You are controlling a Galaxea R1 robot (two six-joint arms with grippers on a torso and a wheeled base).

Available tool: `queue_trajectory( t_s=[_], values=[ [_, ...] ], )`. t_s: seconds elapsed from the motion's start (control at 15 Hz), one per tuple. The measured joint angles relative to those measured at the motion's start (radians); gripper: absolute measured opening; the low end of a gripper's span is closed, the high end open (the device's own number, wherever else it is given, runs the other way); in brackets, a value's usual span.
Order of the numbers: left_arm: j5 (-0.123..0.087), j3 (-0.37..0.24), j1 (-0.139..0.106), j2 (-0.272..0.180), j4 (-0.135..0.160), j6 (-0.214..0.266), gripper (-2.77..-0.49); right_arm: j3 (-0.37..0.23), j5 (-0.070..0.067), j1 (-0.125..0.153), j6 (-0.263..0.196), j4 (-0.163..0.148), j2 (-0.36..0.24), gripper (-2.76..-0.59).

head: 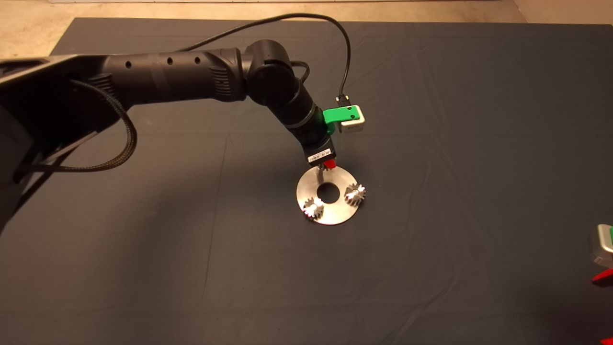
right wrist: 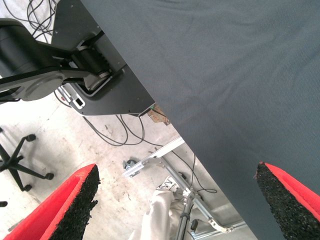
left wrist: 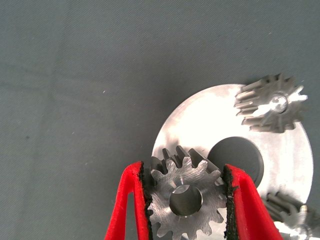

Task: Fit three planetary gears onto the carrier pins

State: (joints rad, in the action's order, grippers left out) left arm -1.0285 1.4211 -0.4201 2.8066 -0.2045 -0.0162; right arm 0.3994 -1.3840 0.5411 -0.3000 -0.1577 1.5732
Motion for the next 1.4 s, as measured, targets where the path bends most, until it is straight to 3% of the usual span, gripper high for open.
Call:
queue_trajectory(
  t_s=[0.93, 1.13, 1.4],
  values=[
    [0.000, 0.017, 0.002, 0.000, 0.000, -0.002, -2.71, 0.000, 0.000, 0.019, 0.000, 0.000, 0.000, -1.02],
    [0.006, 0.016, 0.030, 0.001, -0.001, -0.005, -2.71, 0.000, 0.000, 0.019, 0.000, 0.000, 0.001, -1.02],
    [0.007, 0.016, 0.029, 0.000, 0.000, -0.004, -2.71, 0.000, 0.001, 0.019, 0.000, 0.000, 0.003, -1.02]
  ],
)
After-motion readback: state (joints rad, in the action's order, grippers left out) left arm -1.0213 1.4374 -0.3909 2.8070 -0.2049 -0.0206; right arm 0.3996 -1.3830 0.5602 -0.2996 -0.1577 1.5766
